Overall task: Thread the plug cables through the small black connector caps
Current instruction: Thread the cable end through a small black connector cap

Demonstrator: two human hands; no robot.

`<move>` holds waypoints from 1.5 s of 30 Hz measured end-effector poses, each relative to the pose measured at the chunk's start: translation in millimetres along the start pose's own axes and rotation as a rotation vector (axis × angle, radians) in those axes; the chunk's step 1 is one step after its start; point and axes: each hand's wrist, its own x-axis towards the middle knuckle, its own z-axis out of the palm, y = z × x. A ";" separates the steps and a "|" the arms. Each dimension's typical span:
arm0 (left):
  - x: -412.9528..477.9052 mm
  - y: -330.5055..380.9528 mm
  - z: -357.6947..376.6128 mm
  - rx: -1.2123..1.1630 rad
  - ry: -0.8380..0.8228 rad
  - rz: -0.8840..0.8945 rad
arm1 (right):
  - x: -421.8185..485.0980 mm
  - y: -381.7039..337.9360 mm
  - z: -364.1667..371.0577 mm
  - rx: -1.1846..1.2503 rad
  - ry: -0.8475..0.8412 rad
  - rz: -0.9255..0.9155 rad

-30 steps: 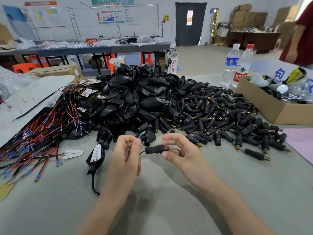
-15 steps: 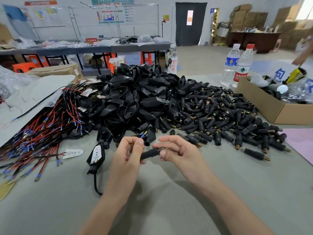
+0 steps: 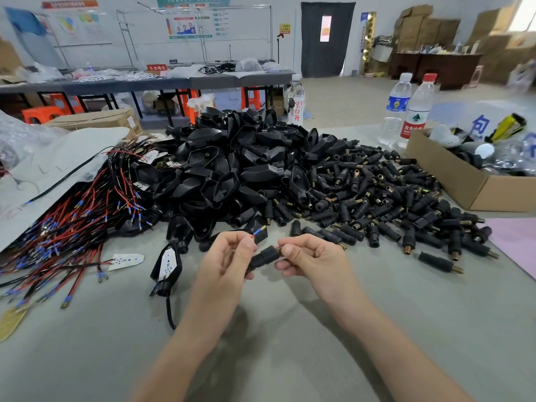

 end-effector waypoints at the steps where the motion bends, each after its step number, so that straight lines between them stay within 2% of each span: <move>1: -0.7 -2.4 0.6 0.049 -0.011 0.000 | 1.1 0.6 -0.4 0.003 0.020 0.002; 10: -7.6 -11.3 -1.3 0.614 -0.146 0.116 | 7.6 -2.9 -14.1 0.150 0.271 0.006; 24: -10.1 -3.8 -1.8 0.806 -0.030 0.271 | 9.3 -6.2 -19.3 0.259 0.314 -0.011; 26: -8.0 -4.7 -5.4 0.834 -0.027 0.330 | 10.8 -10.7 -24.2 0.349 0.362 -0.012; 29: -0.4 -8.4 -15.3 0.938 -0.066 0.421 | 14.2 -18.8 -41.2 0.401 0.523 -0.027; 31: 4.8 -12.5 -27.1 0.994 -0.046 0.368 | 17.0 -20.0 -55.4 0.266 0.651 -0.044; 34: 11.5 -20.6 -49.1 0.981 0.039 0.197 | 18.8 -14.2 -71.7 -0.095 0.804 -0.056; 38: 16.1 -25.3 -64.7 0.992 0.023 0.076 | 13.3 -8.8 -74.6 -0.480 0.856 -0.088; 40: 14.3 -25.4 -62.9 0.967 -0.013 0.069 | 7.4 -12.2 -65.8 -0.801 0.906 -0.219; 41: 13.0 -25.0 -61.6 0.937 -0.023 0.072 | 3.7 -14.1 -57.6 -0.902 0.860 -0.330; 42: 12.2 -24.5 -60.4 0.905 -0.032 0.079 | 0.3 -14.7 -47.8 -0.936 0.735 -0.421; 45: 11.4 -23.9 -59.3 0.860 -0.094 0.113 | -13.7 -6.8 -11.9 -0.971 0.190 -0.465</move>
